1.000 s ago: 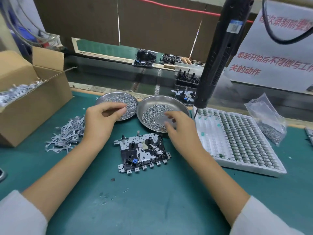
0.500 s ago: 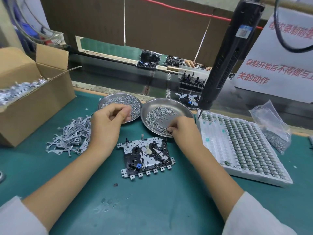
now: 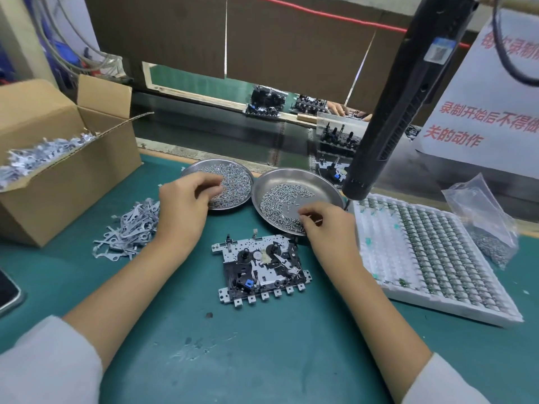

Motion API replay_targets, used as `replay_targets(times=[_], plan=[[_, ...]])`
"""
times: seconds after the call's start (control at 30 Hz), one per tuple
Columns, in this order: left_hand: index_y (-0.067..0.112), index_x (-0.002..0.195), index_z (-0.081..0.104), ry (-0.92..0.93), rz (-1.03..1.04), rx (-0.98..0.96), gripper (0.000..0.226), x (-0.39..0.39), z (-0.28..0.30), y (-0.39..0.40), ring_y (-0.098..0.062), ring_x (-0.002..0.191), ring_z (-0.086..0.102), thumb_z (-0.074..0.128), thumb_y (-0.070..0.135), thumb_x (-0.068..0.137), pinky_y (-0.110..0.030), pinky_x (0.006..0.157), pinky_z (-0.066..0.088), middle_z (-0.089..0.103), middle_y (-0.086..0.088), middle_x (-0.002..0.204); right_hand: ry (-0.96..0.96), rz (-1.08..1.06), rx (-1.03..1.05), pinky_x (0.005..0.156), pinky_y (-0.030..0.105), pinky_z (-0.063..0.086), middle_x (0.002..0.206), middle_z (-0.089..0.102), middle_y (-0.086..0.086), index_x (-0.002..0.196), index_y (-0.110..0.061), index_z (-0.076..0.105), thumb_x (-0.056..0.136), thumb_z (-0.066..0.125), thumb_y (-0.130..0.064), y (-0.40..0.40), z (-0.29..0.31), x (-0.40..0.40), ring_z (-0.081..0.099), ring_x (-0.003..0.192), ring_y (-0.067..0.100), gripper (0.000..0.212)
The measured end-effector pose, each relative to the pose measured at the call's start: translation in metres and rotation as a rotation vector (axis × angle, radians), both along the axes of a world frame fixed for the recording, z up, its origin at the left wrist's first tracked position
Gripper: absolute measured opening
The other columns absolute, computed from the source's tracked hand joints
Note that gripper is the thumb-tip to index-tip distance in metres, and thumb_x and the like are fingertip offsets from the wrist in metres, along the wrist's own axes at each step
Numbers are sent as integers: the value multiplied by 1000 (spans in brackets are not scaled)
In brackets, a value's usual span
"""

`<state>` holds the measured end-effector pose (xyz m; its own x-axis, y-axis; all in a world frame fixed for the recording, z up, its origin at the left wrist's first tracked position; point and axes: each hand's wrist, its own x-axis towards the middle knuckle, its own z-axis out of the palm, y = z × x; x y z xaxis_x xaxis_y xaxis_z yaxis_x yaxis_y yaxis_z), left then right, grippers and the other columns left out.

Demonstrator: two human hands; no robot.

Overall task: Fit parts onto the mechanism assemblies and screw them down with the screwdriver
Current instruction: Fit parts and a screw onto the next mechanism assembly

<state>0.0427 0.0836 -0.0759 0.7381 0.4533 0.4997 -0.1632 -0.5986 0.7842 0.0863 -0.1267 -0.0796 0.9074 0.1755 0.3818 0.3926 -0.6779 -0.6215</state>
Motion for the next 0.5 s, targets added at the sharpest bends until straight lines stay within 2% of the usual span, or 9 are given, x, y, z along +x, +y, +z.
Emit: replay_targets(times=[0.07, 0.17, 0.33, 0.5], plan=[[1, 101, 72, 35, -9, 73, 20, 3, -3, 2, -13, 85, 61, 65, -5, 83, 5, 78, 35, 70, -5, 95, -9, 5, 14, 63, -6, 32, 84, 68, 1, 97, -6, 74, 88, 62, -4, 0, -1, -1, 51, 64, -3, 15], [-1, 103, 71, 60, -37, 96, 25, 7, -7, 3, -14, 87, 61, 63, -12, 82, 6, 79, 35, 70, -11, 100, -31, 11, 59, 63, -5, 32, 79, 62, -7, 95, -6, 74, 87, 62, -3, 0, -2, -4, 49, 65, -12, 15], [3, 104, 71, 55, -57, 44, 28, 8, -5, 3, -13, 75, 62, 68, -9, 79, 0, 73, 44, 67, -4, 87, -18, -2, 156, 66, -1, 38, 76, 62, -12, 91, -10, 75, 85, 63, -4, -2, -4, -5, 55, 66, -13, 14], [6, 97, 74, 68, -59, -9, 23, 5, -3, 0, 8, 65, 61, 70, -6, 77, -3, 74, 47, 68, 0, 79, -3, -22, 201, 70, 4, 43, 75, 64, -15, 91, -13, 75, 85, 65, -6, -4, -6, -5, 57, 68, -9, 14]])
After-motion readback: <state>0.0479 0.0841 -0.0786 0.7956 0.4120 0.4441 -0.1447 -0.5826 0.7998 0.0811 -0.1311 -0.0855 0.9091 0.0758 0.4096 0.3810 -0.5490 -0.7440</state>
